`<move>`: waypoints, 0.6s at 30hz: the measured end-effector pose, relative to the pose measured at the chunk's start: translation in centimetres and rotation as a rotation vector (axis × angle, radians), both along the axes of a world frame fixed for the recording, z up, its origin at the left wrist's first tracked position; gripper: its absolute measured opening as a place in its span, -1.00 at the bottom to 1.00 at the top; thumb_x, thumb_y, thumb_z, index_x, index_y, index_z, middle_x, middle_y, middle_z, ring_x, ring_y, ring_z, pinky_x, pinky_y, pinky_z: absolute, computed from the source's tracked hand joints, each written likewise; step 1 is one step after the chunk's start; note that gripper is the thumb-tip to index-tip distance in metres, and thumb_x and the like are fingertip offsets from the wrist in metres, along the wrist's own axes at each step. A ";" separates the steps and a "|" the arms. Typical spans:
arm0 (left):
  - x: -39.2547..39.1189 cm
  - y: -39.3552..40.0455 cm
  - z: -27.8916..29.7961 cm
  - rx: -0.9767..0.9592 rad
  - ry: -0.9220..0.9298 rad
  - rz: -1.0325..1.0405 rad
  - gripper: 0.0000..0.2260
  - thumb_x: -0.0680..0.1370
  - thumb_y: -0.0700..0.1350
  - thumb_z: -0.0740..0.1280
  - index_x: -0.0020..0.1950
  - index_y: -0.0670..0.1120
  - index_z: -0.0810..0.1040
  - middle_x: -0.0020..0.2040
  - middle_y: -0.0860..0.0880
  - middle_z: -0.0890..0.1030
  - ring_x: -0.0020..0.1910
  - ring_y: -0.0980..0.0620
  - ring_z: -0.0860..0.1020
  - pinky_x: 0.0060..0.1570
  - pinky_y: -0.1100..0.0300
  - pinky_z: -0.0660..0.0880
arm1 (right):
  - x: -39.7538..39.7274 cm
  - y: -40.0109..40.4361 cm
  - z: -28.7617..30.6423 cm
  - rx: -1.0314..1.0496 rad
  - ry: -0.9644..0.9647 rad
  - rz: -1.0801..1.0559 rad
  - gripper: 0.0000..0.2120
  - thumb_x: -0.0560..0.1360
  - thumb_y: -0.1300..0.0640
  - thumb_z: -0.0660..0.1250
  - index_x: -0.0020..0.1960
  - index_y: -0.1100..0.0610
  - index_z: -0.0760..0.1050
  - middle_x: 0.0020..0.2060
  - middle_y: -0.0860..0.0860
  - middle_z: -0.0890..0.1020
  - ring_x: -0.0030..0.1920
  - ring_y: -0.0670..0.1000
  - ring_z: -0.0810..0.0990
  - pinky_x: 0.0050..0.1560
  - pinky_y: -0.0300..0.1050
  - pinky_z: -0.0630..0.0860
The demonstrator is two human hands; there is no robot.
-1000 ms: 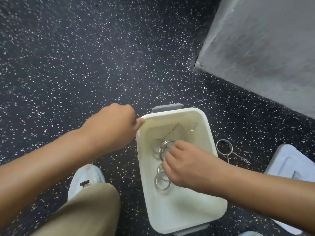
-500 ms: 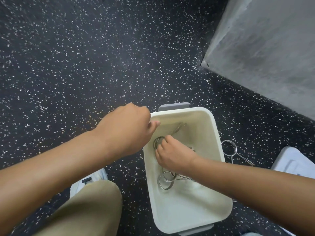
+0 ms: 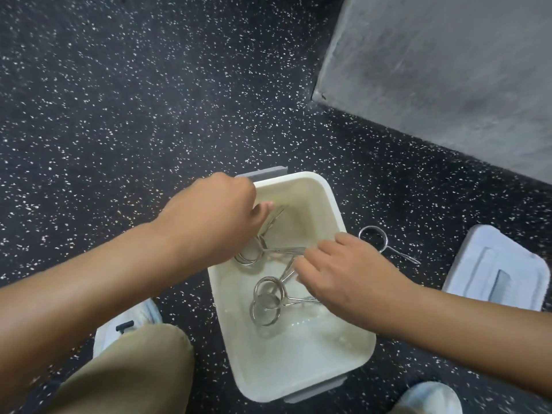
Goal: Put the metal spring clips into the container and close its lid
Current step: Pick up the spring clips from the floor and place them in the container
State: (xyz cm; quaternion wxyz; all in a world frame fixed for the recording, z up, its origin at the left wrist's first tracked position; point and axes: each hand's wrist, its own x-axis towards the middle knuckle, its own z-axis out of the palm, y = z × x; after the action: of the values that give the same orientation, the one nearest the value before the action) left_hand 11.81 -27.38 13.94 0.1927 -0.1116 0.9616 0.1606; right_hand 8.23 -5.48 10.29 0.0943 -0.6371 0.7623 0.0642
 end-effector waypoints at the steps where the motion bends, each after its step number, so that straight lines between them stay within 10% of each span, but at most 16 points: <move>1: -0.3 0.4 0.0 0.001 0.006 -0.012 -0.54 0.61 0.23 0.13 -0.23 -0.11 0.49 -0.34 -0.09 0.48 -0.31 -0.21 0.52 -0.26 0.04 0.54 | -0.2 1.1 0.6 -0.019 0.002 -0.035 -0.82 0.43 0.20 0.44 -0.22 0.10 0.44 -0.39 0.02 0.46 -0.41 0.10 0.39 -0.36 -0.02 0.25; 18: -6.2 10.7 0.4 -0.082 0.108 -0.510 -0.60 0.64 0.15 0.10 -0.26 -0.07 0.42 -0.38 -0.05 0.46 -0.41 -0.08 0.46 -0.44 0.11 0.34 | -3.1 15.5 3.4 -0.211 -0.085 -0.879 -0.82 0.61 -0.04 0.24 -0.01 -0.01 0.58 -0.24 -0.10 0.65 -0.32 0.05 0.60 -0.34 -0.07 0.47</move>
State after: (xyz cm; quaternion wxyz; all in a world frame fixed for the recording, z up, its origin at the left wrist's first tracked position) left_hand 5.63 -16.64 14.36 0.1707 0.1353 0.9732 0.0736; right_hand 5.11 9.98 13.71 0.0784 -0.2614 0.9582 -0.0863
